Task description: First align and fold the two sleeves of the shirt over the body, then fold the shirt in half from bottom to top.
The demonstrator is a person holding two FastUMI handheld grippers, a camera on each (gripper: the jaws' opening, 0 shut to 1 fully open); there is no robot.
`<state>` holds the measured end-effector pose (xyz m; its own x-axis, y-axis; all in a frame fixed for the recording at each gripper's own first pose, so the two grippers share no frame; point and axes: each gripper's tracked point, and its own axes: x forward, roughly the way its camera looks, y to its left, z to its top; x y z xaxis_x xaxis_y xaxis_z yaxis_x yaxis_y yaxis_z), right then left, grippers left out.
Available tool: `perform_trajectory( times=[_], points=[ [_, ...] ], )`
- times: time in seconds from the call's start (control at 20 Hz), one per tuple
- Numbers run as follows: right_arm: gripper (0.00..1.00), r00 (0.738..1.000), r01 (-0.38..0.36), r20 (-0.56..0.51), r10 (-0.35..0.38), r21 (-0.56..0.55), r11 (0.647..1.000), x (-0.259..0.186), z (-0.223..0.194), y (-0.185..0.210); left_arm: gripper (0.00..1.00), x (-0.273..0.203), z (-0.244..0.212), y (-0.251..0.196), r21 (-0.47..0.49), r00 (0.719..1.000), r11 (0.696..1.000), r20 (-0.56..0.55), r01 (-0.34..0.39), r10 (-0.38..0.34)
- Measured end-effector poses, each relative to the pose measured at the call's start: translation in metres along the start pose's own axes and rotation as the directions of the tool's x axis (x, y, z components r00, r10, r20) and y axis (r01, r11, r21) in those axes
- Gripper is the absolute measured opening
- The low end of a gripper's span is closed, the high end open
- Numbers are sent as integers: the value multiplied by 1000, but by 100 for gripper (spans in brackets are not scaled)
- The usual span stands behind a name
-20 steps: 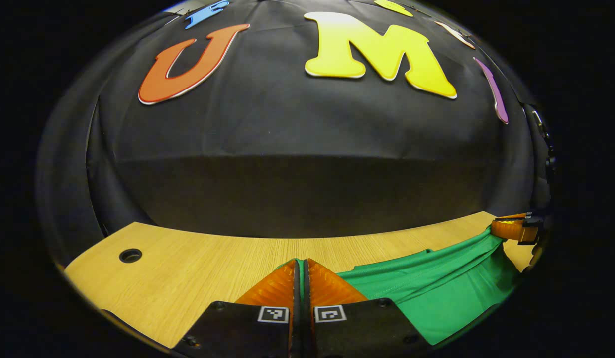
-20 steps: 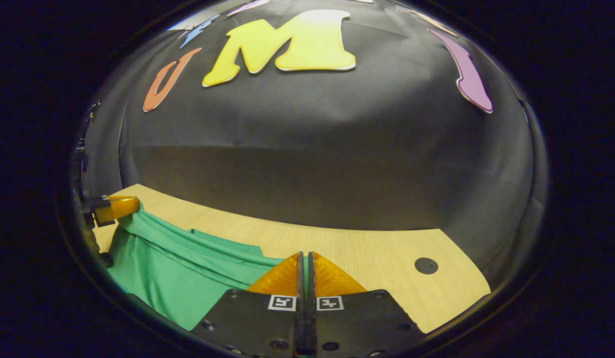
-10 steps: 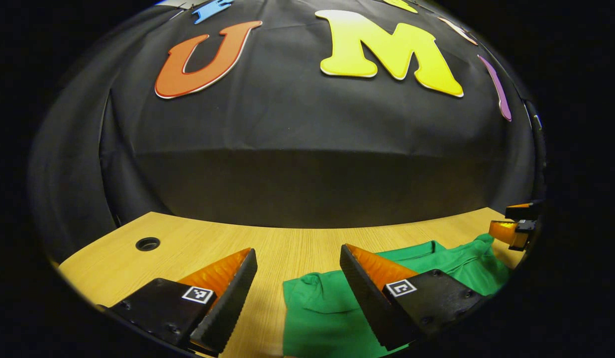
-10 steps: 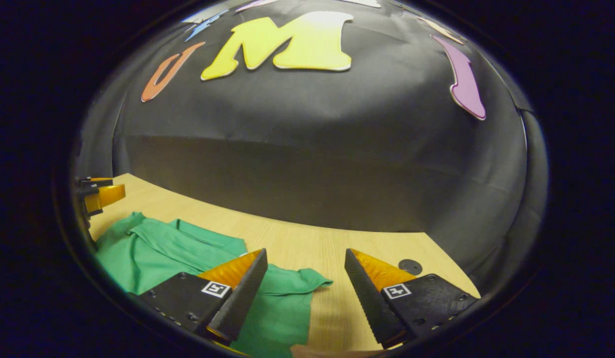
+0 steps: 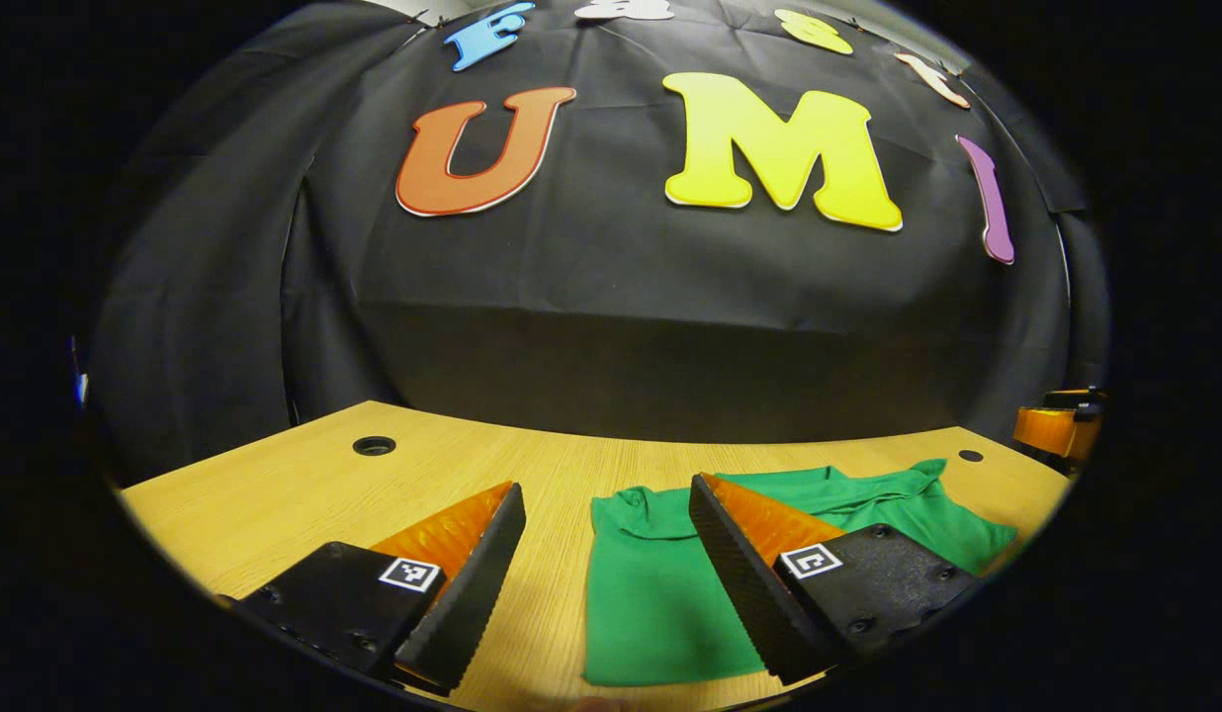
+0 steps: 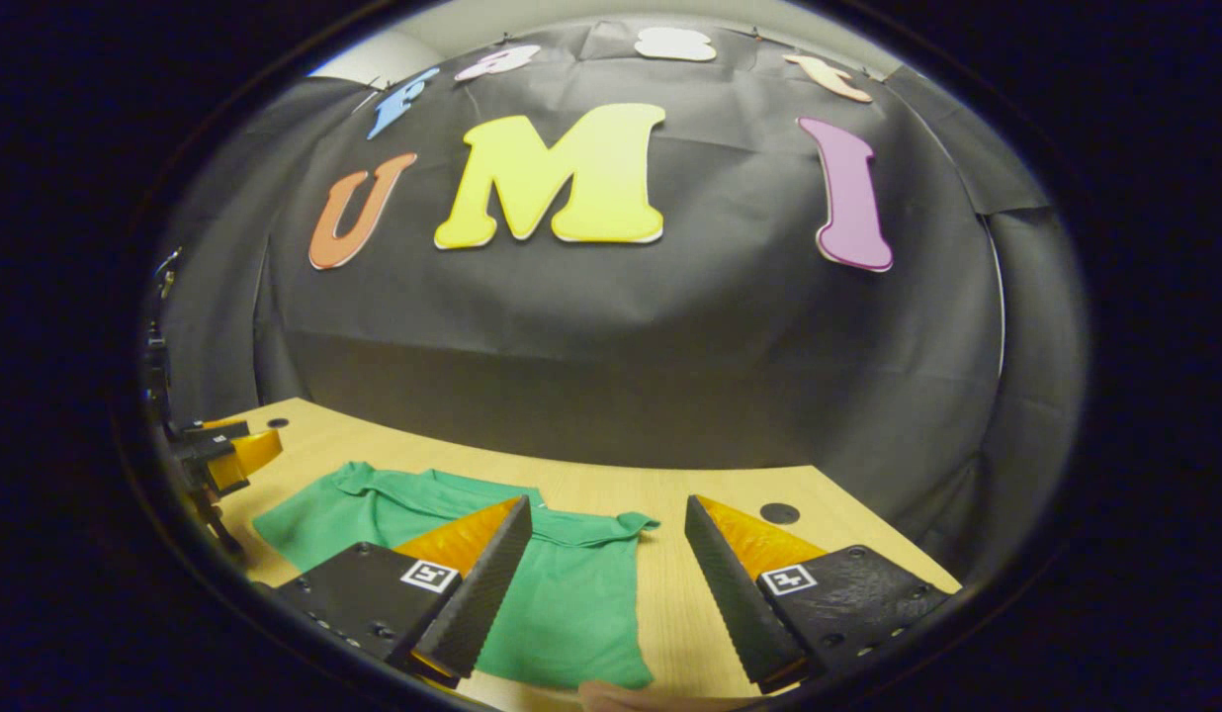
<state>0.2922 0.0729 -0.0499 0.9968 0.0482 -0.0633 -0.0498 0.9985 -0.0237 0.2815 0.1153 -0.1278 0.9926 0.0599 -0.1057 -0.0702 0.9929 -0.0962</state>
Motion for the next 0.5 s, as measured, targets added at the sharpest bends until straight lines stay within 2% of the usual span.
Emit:
perform_trajectory(
  times=[0.15,0.2,0.3,0.4,0.5],
  points=[
    [97,999,1,36,0,-36,999,-39,7,1,100,-30,-8,10,76,1000,997,-19,-22,23],
    [96,999,3,43,-1,-61,998,-51,10,0,100,-42,-10,14,79,999,996,-37,-33,36],
    [97,998,-13,60,20,-114,993,-82,20,4,100,-70,-9,11,25,996,999,-87,-26,28],
    [96,996,1,85,13,-162,987,-114,31,0,100,-103,14,-2,24,999,1000,-48,3,-2],
    [93,995,18,104,2,-190,982,-150,40,-2,100,-132,42,-11,70,1000,997,-11,8,-8]
  ],
)
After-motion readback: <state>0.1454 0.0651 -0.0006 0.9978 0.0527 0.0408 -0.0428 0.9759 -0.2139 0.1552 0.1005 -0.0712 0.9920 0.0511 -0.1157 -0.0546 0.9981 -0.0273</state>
